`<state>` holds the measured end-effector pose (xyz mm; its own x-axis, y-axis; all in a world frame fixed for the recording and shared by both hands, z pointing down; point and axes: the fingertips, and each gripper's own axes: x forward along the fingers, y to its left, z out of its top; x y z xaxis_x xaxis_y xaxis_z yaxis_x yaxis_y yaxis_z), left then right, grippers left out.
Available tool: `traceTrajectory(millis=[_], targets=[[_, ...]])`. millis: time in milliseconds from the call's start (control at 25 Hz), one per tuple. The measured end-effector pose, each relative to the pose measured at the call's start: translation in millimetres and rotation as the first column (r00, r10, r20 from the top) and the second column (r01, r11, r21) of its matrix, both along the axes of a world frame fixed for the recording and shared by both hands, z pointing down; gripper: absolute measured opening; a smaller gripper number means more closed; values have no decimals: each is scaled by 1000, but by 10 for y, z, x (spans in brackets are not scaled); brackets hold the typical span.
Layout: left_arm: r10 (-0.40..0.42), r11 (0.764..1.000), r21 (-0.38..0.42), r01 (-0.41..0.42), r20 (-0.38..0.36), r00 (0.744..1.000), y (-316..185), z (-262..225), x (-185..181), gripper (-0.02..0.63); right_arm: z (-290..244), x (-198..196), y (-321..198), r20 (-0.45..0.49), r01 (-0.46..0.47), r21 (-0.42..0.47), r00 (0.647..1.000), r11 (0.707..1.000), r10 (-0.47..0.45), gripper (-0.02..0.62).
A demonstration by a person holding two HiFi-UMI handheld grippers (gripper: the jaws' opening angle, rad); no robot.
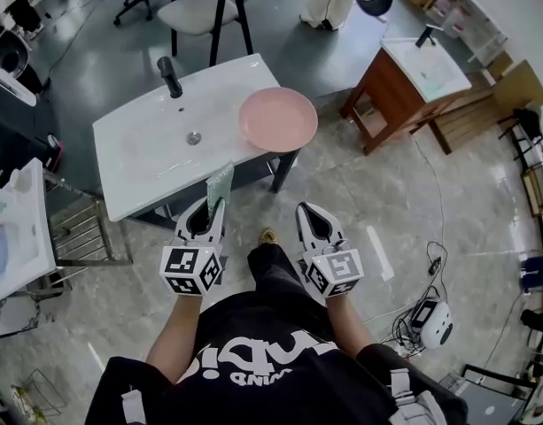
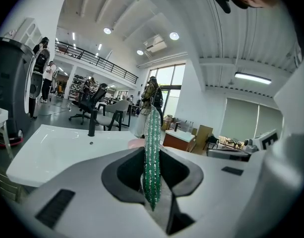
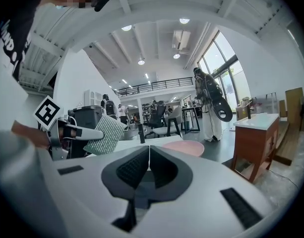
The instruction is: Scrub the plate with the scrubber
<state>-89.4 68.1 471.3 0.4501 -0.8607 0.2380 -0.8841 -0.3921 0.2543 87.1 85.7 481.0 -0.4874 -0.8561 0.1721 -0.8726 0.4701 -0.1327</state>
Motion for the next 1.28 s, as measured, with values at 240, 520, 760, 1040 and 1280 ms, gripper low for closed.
traceTrajectory(millis=[240, 520, 760, 1040, 1280], targets=[[-11, 1000, -26, 10, -5, 1000, -392, -41, 128, 86, -41, 109, -456, 12, 24, -16, 1000, 1000, -23, 20], [-50, 998, -43, 49, -15, 999, -850, -85, 109, 86, -76, 105, -966, 19, 78, -11, 997, 997, -77, 20], [-68, 997, -34, 67, -35, 997, -1222, -120, 200, 84, -84, 218, -1354, 16, 97, -4, 995, 995, -97, 20], [-47, 998, -40, 45, -56, 997, -1477, -144, 211, 86, -160, 143, -1623, 38, 110, -8, 993, 994, -110, 20], [-19, 998, -54, 15, -73, 997, -1659, -147, 146, 86, -127, -14, -1748, 31, 114, -23, 993, 993, -114, 25]])
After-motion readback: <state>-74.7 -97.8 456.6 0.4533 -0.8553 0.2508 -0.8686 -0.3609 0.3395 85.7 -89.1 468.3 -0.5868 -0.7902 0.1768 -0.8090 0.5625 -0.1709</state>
